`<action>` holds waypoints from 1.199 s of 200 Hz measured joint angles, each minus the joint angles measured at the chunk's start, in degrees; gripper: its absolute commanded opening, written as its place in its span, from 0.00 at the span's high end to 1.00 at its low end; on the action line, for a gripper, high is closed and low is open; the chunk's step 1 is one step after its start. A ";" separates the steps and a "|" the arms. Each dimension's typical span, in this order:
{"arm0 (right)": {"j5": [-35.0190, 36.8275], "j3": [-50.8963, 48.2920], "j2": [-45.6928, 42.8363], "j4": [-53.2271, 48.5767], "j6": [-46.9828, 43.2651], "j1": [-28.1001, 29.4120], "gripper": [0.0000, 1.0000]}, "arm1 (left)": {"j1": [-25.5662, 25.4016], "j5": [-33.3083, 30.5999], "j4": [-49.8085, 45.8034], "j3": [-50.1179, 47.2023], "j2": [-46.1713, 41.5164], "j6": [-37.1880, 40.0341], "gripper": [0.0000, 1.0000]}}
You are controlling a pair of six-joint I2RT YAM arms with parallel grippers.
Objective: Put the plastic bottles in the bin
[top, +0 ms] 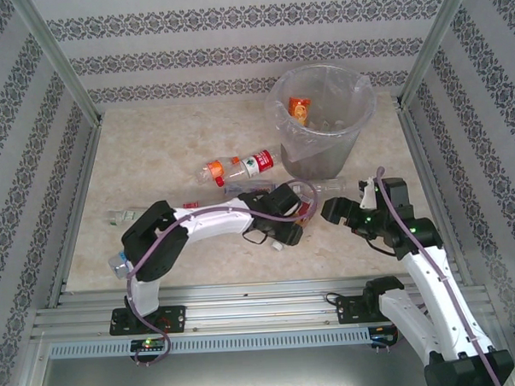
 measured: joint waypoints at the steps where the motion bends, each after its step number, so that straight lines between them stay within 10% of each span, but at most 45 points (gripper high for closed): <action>1: -0.13 -0.15 0.00 0.20 0.15 0.00 0.11 | 0.00 0.07 0.15 -0.15 -0.17 -0.04 0.44; 184: -6.08 -5.16 11.39 24.37 14.53 6.54 0.14 | 0.66 13.55 20.24 -14.36 -16.28 -10.01 0.42; 240: -5.84 -5.16 11.39 26.69 15.80 6.82 0.37 | 0.66 13.79 21.16 -14.60 -16.74 -10.43 0.39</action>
